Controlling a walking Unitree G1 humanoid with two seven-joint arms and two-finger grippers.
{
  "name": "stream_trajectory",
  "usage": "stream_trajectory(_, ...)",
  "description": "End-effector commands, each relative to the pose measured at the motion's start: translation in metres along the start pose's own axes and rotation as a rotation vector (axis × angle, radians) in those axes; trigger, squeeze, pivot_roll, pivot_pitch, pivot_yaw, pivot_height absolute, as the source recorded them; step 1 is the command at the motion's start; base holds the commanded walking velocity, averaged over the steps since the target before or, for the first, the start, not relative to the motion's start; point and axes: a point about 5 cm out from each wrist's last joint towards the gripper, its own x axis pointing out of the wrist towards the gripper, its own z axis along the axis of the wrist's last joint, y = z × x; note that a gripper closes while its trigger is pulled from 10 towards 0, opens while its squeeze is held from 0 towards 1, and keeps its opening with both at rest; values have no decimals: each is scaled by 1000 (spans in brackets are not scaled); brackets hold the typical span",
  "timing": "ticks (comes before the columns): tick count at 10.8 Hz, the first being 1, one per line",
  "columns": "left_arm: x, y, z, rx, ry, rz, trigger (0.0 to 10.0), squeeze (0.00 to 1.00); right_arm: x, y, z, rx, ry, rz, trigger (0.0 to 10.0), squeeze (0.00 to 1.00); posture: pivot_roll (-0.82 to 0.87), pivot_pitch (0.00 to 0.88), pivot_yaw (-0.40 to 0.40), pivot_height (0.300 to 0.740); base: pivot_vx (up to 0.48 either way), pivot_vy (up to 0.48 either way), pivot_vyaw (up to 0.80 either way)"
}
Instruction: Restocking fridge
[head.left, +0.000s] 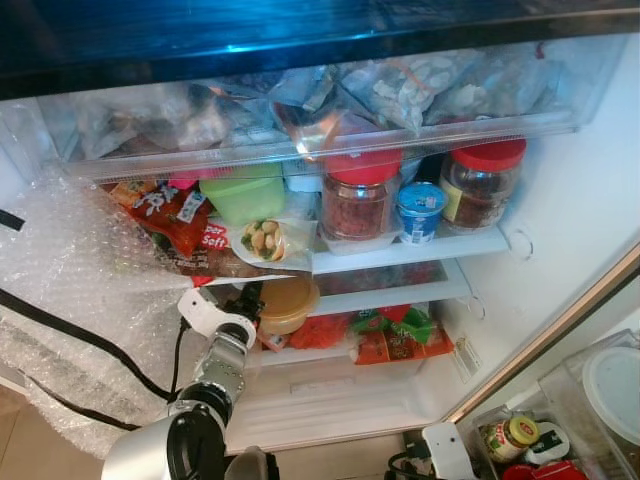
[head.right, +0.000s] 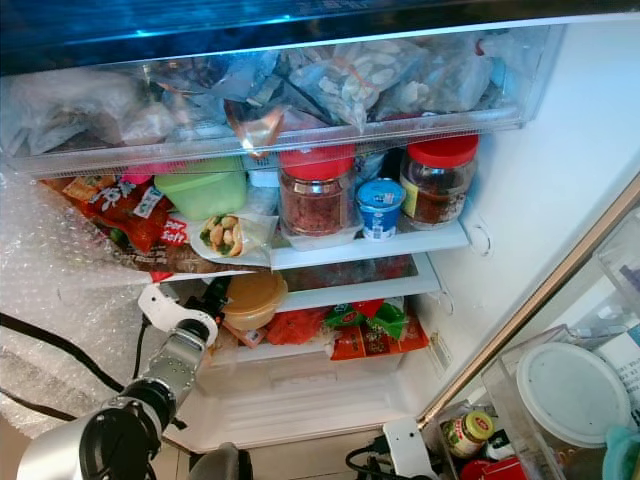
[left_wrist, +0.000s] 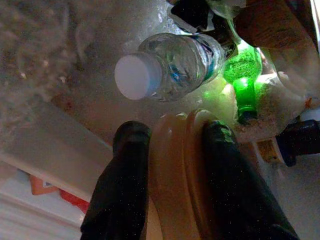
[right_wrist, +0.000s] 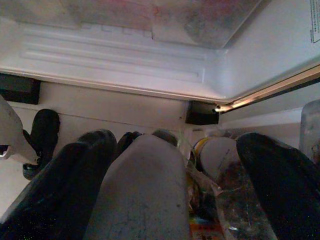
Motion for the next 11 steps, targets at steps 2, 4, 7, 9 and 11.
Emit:
stream_trajectory(2,0,3,1,31,16,41,10000,1000,-9,4,-33,19,112,2,10000,0,-141,108,40,670,0,0,0)
stream_trajectory(4,1,2,3,19,-3,47,10000,1000,-9,5,-32,18,104,4,10000,0,-143,112,39,670,0,0,0)
stream_trajectory(7,3,-1,8,10,-25,41,10000,1000,-7,4,-27,17,84,5,10000,0,-138,116,38,670,0,0,0)
stream_trajectory(9,3,-2,11,-2,-40,20,10000,1000,-7,4,-25,18,75,4,10000,0,-133,113,41,670,0,0,0)
stream_trajectory(11,4,-4,15,-29,-60,4,10000,1000,-6,6,-22,18,66,6,10000,0,-130,113,42,670,0,0,0)
